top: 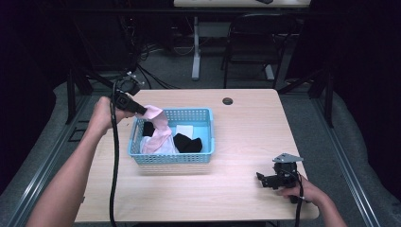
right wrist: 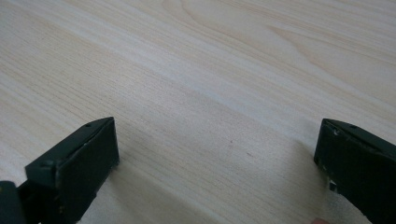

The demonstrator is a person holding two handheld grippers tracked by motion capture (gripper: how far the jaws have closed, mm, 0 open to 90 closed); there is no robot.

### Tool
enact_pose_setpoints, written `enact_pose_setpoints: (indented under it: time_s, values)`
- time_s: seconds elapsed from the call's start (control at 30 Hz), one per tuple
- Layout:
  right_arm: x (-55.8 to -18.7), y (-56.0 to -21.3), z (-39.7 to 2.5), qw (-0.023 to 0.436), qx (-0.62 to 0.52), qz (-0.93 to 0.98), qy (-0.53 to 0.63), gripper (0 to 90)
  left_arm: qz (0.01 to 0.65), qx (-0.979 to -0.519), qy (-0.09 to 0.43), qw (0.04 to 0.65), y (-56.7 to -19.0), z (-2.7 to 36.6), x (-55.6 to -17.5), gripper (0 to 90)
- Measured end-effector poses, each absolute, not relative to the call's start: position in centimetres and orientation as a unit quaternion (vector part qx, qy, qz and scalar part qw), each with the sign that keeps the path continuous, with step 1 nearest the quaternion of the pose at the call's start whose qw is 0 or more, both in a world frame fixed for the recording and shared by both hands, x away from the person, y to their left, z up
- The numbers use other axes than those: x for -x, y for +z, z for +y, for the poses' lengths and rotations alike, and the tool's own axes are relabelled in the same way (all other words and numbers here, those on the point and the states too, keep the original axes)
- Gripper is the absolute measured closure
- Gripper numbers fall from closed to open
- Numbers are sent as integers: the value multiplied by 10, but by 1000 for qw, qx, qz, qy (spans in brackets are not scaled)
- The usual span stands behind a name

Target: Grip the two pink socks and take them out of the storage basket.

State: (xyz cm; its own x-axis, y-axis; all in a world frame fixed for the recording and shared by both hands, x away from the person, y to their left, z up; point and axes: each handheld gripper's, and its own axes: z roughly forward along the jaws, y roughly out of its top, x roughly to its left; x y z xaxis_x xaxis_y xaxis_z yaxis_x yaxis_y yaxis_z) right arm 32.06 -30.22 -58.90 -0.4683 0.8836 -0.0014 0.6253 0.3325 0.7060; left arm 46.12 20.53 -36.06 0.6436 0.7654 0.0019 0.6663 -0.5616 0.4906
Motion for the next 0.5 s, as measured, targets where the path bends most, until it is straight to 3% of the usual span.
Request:
enact_pose_setpoints:
  time_s: [0.5]
  values:
    - [-321, -589, -302, 197, -476, 792, 327, 0, 424, -869, 129, 221, -322, 232, -455, 838]
